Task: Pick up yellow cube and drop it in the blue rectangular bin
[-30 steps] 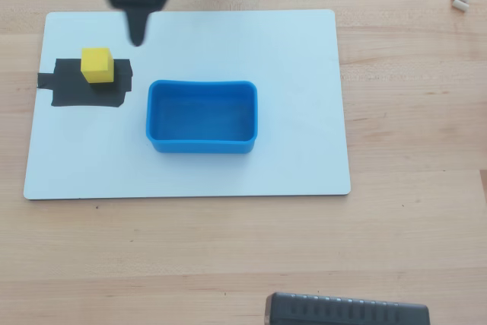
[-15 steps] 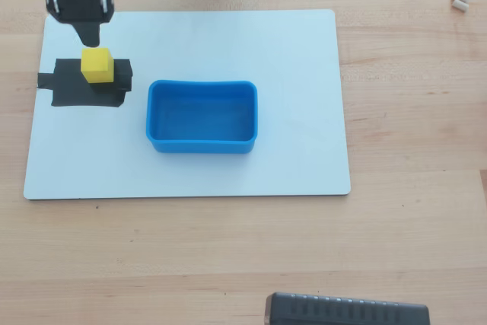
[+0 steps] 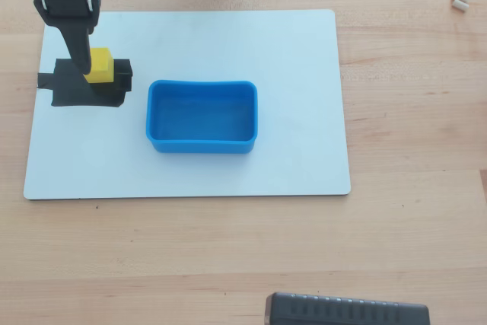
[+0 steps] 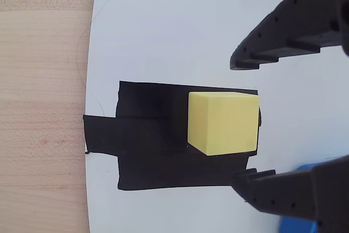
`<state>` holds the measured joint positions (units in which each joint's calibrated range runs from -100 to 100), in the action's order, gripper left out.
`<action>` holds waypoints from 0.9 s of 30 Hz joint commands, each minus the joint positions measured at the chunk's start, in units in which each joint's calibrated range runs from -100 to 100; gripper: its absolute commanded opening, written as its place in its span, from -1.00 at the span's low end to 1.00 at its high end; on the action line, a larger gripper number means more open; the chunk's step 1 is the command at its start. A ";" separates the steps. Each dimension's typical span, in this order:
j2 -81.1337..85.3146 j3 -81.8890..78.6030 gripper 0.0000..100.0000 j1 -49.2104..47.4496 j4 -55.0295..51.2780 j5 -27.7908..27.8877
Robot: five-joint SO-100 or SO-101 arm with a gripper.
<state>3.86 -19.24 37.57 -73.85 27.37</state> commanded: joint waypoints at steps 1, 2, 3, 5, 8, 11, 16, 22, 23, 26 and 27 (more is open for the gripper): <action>-1.77 3.06 -0.32 -0.78 0.28 0.20; -2.51 3.06 -0.32 -0.78 0.52 0.20; -3.16 2.97 -0.32 -0.69 0.94 0.15; -3.82 2.33 -0.32 -0.52 2.18 0.15; -4.93 1.78 -0.33 -0.52 3.33 0.15; -5.02 -1.31 -0.34 -0.78 6.06 0.24; -5.58 -3.76 -0.35 -1.46 8.29 0.15; -6.42 -3.76 -0.49 -2.32 8.37 0.20; -6.60 -3.76 -0.57 -2.49 8.37 0.15; -6.79 -3.85 -0.65 -2.92 7.63 0.00; -6.79 -3.58 -0.65 -2.92 6.80 -0.05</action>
<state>-2.80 -23.05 35.50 -66.17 27.37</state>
